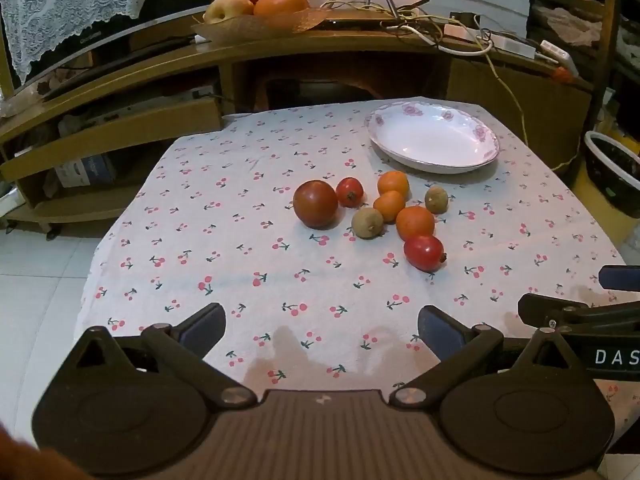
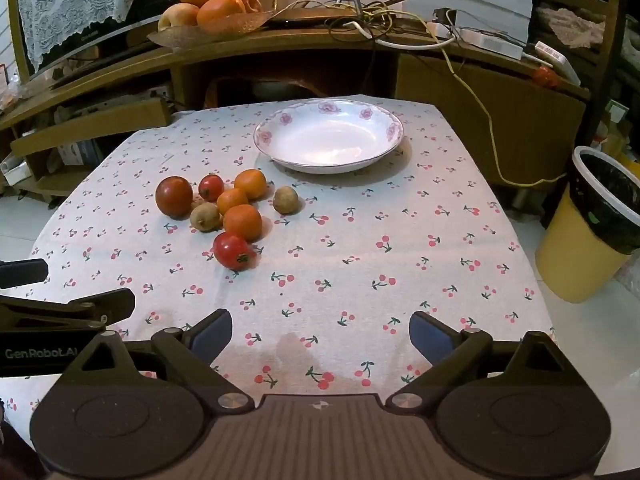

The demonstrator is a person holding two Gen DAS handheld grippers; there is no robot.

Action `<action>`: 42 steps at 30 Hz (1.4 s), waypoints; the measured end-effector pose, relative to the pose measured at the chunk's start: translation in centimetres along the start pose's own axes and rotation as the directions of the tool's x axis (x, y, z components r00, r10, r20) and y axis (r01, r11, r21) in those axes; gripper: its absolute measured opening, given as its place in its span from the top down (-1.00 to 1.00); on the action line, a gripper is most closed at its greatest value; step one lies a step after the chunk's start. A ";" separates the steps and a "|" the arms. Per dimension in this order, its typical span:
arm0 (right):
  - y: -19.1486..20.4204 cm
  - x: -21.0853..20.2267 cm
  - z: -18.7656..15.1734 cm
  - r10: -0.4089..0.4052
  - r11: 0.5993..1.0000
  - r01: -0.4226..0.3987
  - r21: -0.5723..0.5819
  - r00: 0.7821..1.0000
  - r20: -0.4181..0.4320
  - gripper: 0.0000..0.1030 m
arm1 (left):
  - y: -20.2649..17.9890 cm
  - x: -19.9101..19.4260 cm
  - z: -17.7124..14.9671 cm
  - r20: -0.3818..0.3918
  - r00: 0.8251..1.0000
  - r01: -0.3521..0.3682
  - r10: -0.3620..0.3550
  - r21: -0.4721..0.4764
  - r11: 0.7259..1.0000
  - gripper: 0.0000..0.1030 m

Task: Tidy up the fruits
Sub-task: 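Grasp the large dark red tomato with the left tool while the right tool grasps a small red tomato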

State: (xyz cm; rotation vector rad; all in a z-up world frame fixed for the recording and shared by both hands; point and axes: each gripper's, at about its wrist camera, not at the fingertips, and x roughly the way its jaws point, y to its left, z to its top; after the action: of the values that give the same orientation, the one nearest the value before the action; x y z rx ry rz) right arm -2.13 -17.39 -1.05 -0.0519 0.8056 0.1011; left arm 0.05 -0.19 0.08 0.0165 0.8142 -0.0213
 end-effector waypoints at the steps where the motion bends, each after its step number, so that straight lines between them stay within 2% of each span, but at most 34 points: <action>1: 0.0 -0.1 0.0 -0.001 1.000 0.001 -0.003 1.000 0.003 -0.86 | -0.2 0.0 0.0 0.003 1.000 0.001 -0.001 0.004 1.000 -1.00; 6: -0.7 -0.7 -0.4 -0.004 1.000 0.004 0.001 1.000 0.003 -0.86 | -0.8 -0.1 0.1 0.026 1.000 0.012 -0.013 0.038 0.999 -1.00; 9: -0.8 0.0 -0.5 0.001 1.000 -0.001 0.007 1.000 0.001 -0.83 | -0.8 -0.3 0.4 0.039 0.998 0.045 -0.046 0.045 0.998 -1.00; 14: -1.0 -0.3 0.4 0.037 0.999 -0.037 -0.008 0.999 0.009 -0.79 | -0.5 -0.4 1.8 0.044 0.997 0.063 -0.066 0.066 0.996 -1.00; 19: -0.4 0.4 2.2 0.086 0.995 -0.085 -0.046 0.996 0.027 -0.78 | 0.2 1.2 3.7 0.034 0.996 0.073 -0.079 0.157 0.985 -1.00; 21: 0.3 1.0 3.0 0.089 0.992 -0.085 -0.098 0.996 0.031 -0.78 | 0.3 2.0 4.2 0.037 0.997 0.056 -0.065 0.211 0.976 -1.00; 23: 1.1 1.9 3.7 0.121 0.983 -0.114 -0.142 0.992 0.039 -0.69 | 0.6 2.7 4.6 0.049 0.997 0.043 -0.058 0.260 0.965 -1.00; 28: 2.2 4.9 4.8 0.198 0.959 -0.206 -0.194 0.978 -0.064 -0.60 | 2.0 4.8 5.7 0.035 0.998 0.032 -0.046 0.334 0.942 -1.00; 31: 2.7 6.3 4.8 0.243 0.943 -0.262 -0.204 0.963 -0.113 -0.49 | 2.7 6.4 6.4 0.023 0.998 0.053 -0.065 0.346 0.937 -1.00; 36: 3.6 8.1 5.2 0.245 0.927 -0.269 -0.263 0.962 -0.122 -0.35 | 3.2 9.1 7.4 0.010 0.997 0.069 -0.077 0.339 0.938 -0.96; 42: 3.6 9.8 5.3 0.274 0.919 -0.312 -0.239 0.945 -0.179 -0.01 | 2.8 11.3 8.0 -0.016 0.995 0.097 -0.097 0.331 0.939 -0.87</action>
State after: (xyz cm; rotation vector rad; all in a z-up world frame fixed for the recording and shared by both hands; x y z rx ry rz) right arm 8.01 -12.67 -4.55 -0.1930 0.9350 0.4963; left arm 13.69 2.26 -2.65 0.2952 0.8024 -0.2519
